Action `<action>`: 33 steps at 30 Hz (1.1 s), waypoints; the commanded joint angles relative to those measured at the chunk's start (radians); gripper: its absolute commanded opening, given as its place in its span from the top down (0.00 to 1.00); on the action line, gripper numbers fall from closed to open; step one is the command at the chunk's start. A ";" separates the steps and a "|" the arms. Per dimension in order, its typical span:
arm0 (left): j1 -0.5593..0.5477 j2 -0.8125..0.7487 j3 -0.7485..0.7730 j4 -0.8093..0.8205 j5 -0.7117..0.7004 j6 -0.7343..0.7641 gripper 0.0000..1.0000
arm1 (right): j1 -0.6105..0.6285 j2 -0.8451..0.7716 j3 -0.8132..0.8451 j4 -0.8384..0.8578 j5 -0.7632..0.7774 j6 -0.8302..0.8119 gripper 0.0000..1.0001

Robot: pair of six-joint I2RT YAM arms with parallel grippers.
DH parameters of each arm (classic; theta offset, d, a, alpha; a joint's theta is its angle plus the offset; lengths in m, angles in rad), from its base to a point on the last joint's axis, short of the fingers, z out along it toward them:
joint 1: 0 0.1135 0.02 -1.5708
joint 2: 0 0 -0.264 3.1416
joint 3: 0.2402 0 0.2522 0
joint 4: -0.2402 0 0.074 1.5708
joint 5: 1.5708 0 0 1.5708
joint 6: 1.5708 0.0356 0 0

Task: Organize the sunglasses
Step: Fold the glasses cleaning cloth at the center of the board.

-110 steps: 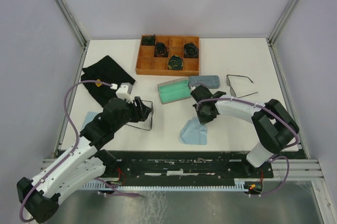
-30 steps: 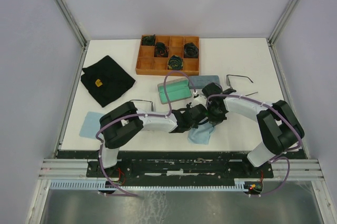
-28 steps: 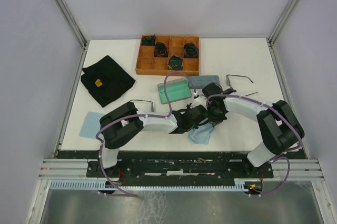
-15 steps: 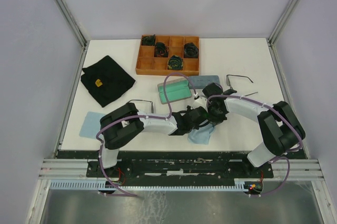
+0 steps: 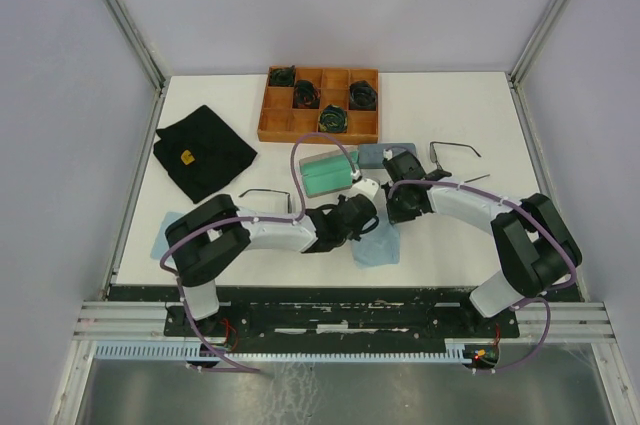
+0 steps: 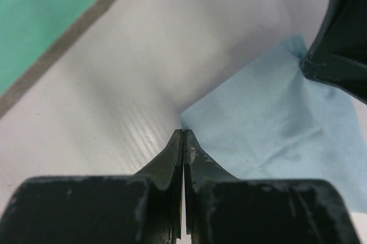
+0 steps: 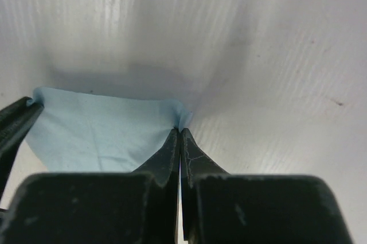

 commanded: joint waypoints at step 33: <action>0.165 -0.191 -0.213 0.391 0.261 0.400 0.97 | -0.003 -0.038 -0.012 0.262 -0.065 -0.181 0.98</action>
